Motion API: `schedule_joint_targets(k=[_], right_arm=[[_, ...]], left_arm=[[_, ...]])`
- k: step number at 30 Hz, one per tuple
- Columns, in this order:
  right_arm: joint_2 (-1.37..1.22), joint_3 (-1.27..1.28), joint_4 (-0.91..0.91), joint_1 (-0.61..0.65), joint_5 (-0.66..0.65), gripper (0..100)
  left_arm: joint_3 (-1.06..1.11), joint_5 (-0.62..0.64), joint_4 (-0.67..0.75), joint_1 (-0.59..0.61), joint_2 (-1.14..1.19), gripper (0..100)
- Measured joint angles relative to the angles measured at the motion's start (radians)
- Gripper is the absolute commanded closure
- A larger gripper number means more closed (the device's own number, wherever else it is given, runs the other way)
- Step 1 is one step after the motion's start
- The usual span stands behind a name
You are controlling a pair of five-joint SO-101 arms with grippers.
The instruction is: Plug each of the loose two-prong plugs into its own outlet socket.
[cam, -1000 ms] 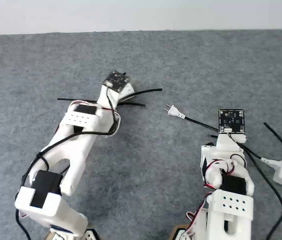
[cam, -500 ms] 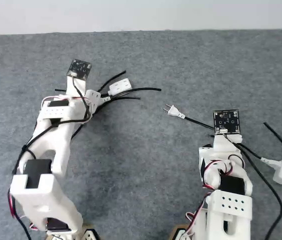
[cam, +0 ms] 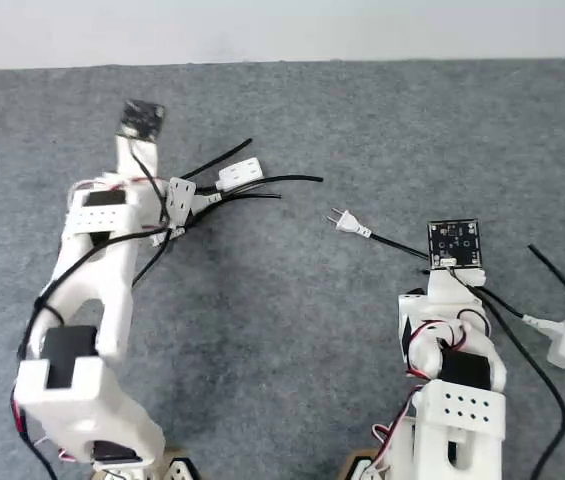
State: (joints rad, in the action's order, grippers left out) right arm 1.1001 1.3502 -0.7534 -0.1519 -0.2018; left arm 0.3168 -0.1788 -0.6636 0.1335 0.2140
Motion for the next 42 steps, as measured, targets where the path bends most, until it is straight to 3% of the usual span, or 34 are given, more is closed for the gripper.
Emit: schedule_joint_targets(k=[3, 7, 19, 28, 42], right_arm=[[0.000, 0.000, 0.000, 0.000, 0.000, 79.0], [0.000, 0.000, 0.000, 0.000, -0.021, 79.0], [0.000, 0.000, 0.000, 0.021, -0.028, 79.0], [0.000, 0.018, 0.000, 0.035, -0.066, 79.0], [0.000, 0.018, 0.000, 0.044, -0.072, 79.0]], left_arm=[[0.000, 0.029, -0.063, -0.012, -0.072, 86], [0.000, 0.038, -0.137, -0.071, -0.095, 85], [-0.084, 0.040, -0.094, -0.094, 0.110, 83], [-0.091, 0.008, -0.094, -0.078, 0.121, 74], [-0.091, 0.006, -0.040, -0.032, 0.147, 74]])
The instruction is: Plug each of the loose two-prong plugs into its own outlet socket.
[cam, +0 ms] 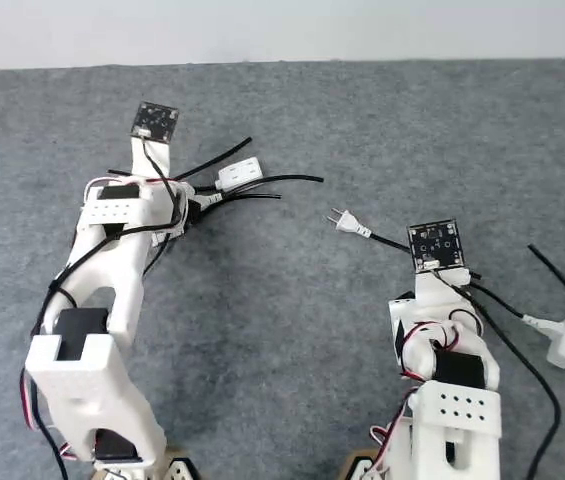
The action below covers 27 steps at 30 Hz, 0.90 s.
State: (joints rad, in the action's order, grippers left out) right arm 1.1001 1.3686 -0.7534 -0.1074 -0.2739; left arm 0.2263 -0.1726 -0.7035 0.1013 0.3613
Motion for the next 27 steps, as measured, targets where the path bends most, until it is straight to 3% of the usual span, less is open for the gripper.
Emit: schedule_joint_targets(k=[9, 14, 22, 27], right_arm=[[0.000, 0.000, 0.000, 0.000, 0.000, 79.0], [0.000, 0.000, 0.000, -0.003, 0.000, 79.0], [0.000, 0.000, 0.000, -0.003, 0.000, 79.0], [0.000, 0.000, 0.000, -0.002, 0.000, 79.0]], left_arm=[[-0.095, 0.000, -0.054, -0.012, 0.086, 76], [-0.212, 0.000, -0.163, -0.028, 0.161, 100], [-0.299, 0.014, -0.253, -0.060, 0.180, 99], [-0.301, 0.133, -0.388, -0.101, 0.133, 99]])
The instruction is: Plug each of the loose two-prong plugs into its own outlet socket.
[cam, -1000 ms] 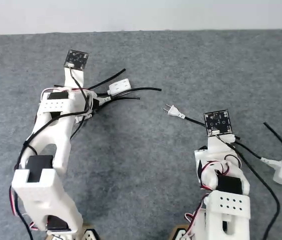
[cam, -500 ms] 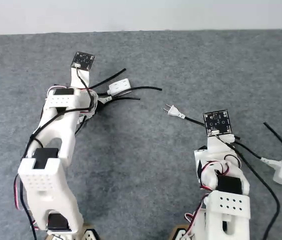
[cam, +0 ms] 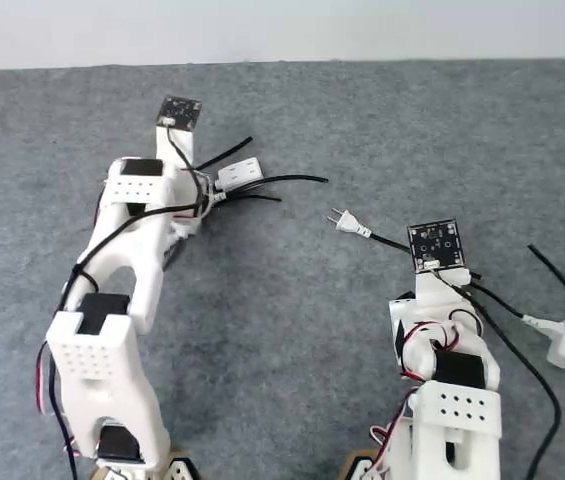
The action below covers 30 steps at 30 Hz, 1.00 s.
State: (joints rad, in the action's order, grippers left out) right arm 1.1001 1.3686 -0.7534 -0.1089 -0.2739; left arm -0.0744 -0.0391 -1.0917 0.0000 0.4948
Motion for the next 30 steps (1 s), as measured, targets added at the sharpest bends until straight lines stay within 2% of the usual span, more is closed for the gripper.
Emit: schedule_joint_targets(k=[6, 13, 17, 22, 28, 30], right_arm=[[0.000, 0.000, 0.000, 0.000, 0.000, 79.0], [0.000, 0.000, 0.000, 0.000, 0.000, 79.0], [0.000, 0.000, 0.000, -0.002, 0.000, 79.0], [0.000, 0.000, 0.000, 0.000, 0.000, 79.0], [0.000, 0.000, 0.000, -0.002, 0.000, 79.0], [0.000, 0.000, 0.000, 0.000, 0.000, 79.0]], left_arm=[[0.032, 0.201, -0.198, -0.086, -0.132, 99], [0.311, 0.316, -0.219, -0.218, -0.407, 99], [0.542, 0.385, -0.107, -0.293, -0.551, 99], [0.783, 0.453, 0.106, -0.311, -0.578, 99], [0.801, 0.494, 0.169, -0.330, -0.528, 98], [0.798, 0.494, 0.175, -0.336, -0.519, 94]])
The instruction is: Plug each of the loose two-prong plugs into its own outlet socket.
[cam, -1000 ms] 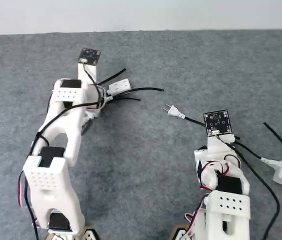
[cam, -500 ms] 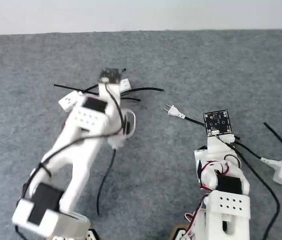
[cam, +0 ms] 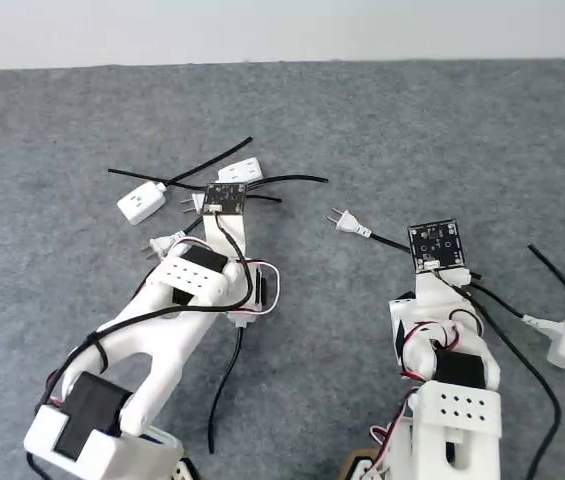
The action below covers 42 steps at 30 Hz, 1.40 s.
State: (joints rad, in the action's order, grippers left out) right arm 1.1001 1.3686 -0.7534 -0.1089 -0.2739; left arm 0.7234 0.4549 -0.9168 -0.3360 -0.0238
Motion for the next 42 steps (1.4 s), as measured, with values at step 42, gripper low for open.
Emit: schedule_joint_targets(k=[42], right_arm=[[-0.549, -0.404, -0.091, 0.049, -0.041, 79.0]], left_arm=[[0.397, -0.178, 0.325, 0.594, -0.529, 68]])
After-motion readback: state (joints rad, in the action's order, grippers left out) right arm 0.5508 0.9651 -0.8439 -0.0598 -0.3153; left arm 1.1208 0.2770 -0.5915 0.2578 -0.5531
